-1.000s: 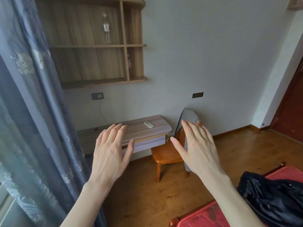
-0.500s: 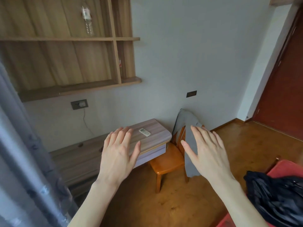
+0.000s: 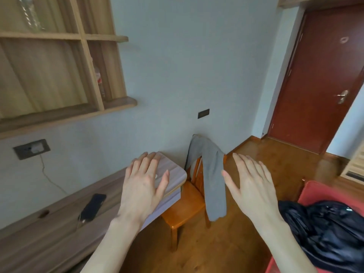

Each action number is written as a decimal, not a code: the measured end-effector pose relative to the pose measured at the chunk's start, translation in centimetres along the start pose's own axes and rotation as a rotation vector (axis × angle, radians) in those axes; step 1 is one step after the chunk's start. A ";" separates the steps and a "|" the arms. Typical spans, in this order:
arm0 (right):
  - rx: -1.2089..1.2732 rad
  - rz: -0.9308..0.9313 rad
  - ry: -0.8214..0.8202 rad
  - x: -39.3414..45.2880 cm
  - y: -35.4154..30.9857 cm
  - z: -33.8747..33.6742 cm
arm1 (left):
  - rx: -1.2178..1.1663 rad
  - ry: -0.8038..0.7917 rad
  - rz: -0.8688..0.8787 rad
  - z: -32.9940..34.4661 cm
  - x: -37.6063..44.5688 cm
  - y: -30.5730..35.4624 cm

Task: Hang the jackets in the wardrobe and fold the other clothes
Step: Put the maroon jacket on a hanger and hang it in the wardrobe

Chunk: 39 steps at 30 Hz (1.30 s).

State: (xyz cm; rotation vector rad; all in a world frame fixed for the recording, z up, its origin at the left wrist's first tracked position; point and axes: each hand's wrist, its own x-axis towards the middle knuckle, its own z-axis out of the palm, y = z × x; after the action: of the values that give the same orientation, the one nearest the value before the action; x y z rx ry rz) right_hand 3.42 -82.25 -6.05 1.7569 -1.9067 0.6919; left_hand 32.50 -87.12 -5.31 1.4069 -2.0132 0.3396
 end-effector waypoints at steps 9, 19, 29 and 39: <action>-0.036 0.135 0.075 9.2 3.1 6.9 | -0.090 -0.017 0.139 9.2 13.0 -0.3; -0.226 0.276 0.076 14.8 10.7 9.4 | -0.301 -0.041 0.267 19.7 24.4 4.6; -0.415 0.461 0.056 18.7 19.7 11.7 | -0.476 -0.108 0.430 30.6 33.9 13.1; -0.498 0.586 0.088 28.2 28.9 16.5 | -0.603 -0.149 0.530 41.9 47.3 21.3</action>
State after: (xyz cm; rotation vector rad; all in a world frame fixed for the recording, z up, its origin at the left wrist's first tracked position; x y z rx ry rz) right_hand -27.67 -112.71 -2.52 0.8577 -2.2942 0.4119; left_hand -12.06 -136.78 -3.56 0.5359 -2.3242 -0.1579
